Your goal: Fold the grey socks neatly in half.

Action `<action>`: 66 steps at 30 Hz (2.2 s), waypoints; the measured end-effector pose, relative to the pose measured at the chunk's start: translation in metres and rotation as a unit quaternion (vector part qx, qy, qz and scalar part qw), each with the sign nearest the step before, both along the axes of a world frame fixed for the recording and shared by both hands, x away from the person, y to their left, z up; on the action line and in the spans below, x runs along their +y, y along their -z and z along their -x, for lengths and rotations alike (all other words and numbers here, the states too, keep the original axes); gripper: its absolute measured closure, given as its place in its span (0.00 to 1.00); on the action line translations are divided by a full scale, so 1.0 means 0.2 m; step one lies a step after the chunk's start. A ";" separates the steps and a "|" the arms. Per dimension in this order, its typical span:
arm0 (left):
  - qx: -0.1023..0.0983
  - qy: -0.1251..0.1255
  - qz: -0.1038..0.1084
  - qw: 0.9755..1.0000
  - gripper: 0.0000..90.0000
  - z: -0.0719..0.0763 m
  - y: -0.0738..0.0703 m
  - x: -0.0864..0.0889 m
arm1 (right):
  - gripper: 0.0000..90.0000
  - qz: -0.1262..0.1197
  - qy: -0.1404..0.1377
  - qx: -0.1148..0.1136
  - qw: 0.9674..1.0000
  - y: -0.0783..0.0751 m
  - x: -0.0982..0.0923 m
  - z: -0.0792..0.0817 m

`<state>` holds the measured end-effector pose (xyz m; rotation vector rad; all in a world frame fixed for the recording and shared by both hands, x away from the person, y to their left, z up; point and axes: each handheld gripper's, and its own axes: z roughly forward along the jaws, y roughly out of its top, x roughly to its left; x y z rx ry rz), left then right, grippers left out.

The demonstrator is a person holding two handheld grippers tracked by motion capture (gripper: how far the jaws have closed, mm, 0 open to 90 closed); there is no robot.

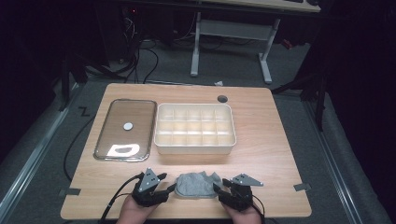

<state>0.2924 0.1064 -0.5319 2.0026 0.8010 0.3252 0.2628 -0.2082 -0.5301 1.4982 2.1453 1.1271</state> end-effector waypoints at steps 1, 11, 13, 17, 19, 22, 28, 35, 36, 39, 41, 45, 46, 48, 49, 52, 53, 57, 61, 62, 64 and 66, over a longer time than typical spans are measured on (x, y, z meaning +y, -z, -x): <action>0.000 0.000 0.000 1.000 0.50 0.00 0.00 0.00 | 0.59 0.001 -0.002 0.000 1.000 0.00 0.00 0.00; 0.001 0.003 -0.003 1.000 0.49 0.00 0.00 0.00 | 0.79 0.030 -0.030 -0.013 0.999 0.01 0.04 0.02; 0.002 0.004 -0.004 1.000 0.49 0.00 0.00 0.00 | 0.83 0.030 -0.035 -0.012 0.999 0.01 0.04 0.02; 0.014 0.002 -0.011 1.000 0.49 -0.01 0.00 -0.01 | 0.87 0.030 -0.040 -0.013 0.999 0.01 0.04 0.02; 0.024 -0.002 0.001 1.000 0.49 -0.01 -0.02 -0.01 | 0.87 0.028 -0.041 -0.011 0.999 0.01 0.04 0.01; 0.011 -0.004 0.008 1.000 0.54 0.01 -0.07 -0.04 | 0.88 0.029 -0.042 -0.012 0.999 0.01 0.04 0.01; 0.019 0.018 0.004 1.000 0.68 0.02 -0.11 -0.18 | 0.89 0.035 -0.042 -0.017 0.998 0.01 0.05 0.02; 0.031 0.027 -0.018 0.999 0.91 -0.01 -0.13 -0.36 | 0.88 0.033 -0.044 -0.016 0.998 0.01 0.05 0.01; 0.029 0.027 -0.021 0.999 0.93 -0.02 -0.14 -0.38 | 0.88 0.033 -0.044 -0.016 0.998 0.01 0.05 0.01; 0.030 0.028 -0.028 0.999 0.96 -0.03 -0.14 -0.43 | 0.88 0.032 -0.045 -0.016 0.998 0.01 0.05 0.01; 0.031 0.035 -0.034 0.998 0.98 -0.03 -0.13 -0.45 | 0.88 0.031 -0.045 -0.016 0.998 0.01 0.05 0.01; 0.037 0.038 -0.050 0.997 0.96 -0.02 -0.08 -0.48 | 0.88 0.033 -0.044 -0.017 0.998 0.01 0.05 0.01; 0.038 0.033 -0.061 0.997 0.95 -0.03 -0.05 -0.48 | 0.88 0.031 -0.045 -0.016 0.998 0.01 0.04 0.01; 0.038 0.030 -0.065 0.997 0.94 -0.03 -0.04 -0.48 | 0.88 0.030 -0.045 -0.016 0.998 0.01 0.04 0.01; 0.037 0.027 -0.067 0.997 0.94 -0.03 -0.02 -0.48 | 0.89 0.028 -0.044 -0.014 0.999 0.01 0.04 0.01; 0.024 0.026 -0.072 0.997 0.94 -0.02 -0.02 -0.48 | 0.90 0.022 -0.045 -0.012 0.999 0.01 0.04 0.01; 0.020 0.026 -0.075 0.997 0.94 -0.02 -0.02 -0.48 | 0.91 0.020 -0.046 -0.013 0.999 0.01 0.04 0.01; 0.009 0.022 -0.079 0.997 0.94 -0.01 -0.01 -0.49 | 0.93 0.000 -0.047 -0.015 0.999 -0.02 0.03 0.02; -0.002 0.018 -0.082 0.996 0.94 0.00 0.00 -0.49 | 0.94 -0.006 -0.052 -0.024 0.998 -0.04 0.03 0.03; -0.002 0.016 -0.082 0.997 0.94 0.00 0.00 -0.50 | 0.94 -0.012 -0.052 -0.027 0.998 -0.04 0.03 0.03; -0.002 0.015 -0.082 0.996 0.94 0.00 0.00 -0.50 | 0.94 -0.025 -0.051 -0.027 0.998 -0.06 0.03 0.03; -0.002 0.014 -0.084 0.996 0.94 -0.01 0.00 -0.50 | 0.94 -0.031 -0.053 -0.031 0.998 -0.07 0.03 0.03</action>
